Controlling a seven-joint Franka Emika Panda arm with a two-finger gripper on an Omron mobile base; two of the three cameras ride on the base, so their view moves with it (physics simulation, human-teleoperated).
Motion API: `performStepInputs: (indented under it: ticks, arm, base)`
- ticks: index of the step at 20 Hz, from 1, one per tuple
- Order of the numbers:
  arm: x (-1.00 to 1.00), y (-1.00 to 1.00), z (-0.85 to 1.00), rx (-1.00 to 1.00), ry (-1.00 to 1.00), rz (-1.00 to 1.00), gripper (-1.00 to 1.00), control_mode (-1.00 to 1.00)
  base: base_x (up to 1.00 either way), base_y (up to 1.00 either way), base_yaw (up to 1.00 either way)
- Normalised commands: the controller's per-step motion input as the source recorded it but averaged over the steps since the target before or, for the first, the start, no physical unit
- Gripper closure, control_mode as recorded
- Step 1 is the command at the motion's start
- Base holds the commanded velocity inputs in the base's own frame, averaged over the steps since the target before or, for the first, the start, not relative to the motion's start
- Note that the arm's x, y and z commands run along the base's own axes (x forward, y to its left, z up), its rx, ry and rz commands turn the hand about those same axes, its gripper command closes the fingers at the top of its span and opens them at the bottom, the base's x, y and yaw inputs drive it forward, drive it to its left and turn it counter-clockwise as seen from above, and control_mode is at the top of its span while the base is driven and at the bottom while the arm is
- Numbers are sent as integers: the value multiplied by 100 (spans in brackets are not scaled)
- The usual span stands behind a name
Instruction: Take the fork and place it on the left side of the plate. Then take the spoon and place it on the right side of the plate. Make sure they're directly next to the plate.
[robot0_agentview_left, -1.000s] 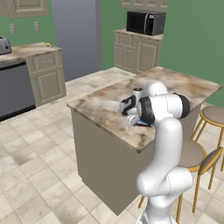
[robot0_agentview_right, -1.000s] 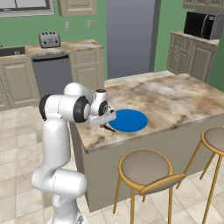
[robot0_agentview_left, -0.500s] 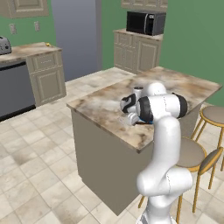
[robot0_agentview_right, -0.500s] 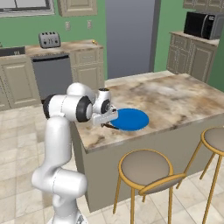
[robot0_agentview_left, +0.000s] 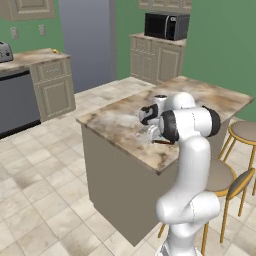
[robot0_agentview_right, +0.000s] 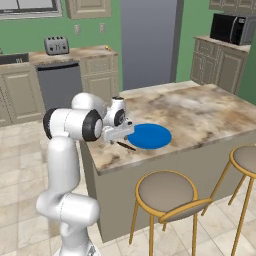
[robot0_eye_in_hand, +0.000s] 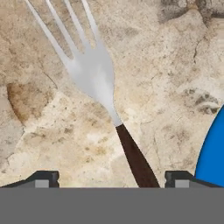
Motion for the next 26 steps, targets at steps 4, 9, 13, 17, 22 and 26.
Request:
performStepInputs:
  ticks: [4, 9, 13, 17, 22, 26]
  arm:
    - [-69, 16, 65, 0, -7, 0, -100, -100]
    - [-99, 37, 68, 0, -6, 0, -100, -100]
    - [-100, 59, 59, 0, -6, -6, -100, -100]
    - [-100, 58, 42, 0, -1, -9, -100, -100]
    - [-100, 37, 38, 1, -3, -8, -100, -100]
    - [-100, 44, 11, 0, -14, -20, -100, -100]
  base:
    - [0, 0, 0]
    - [0, 0, 0]
    - [0, 0, 0]
    - [0, 0, 0]
    - [0, 0, 0]
    - [0, 0, 0]
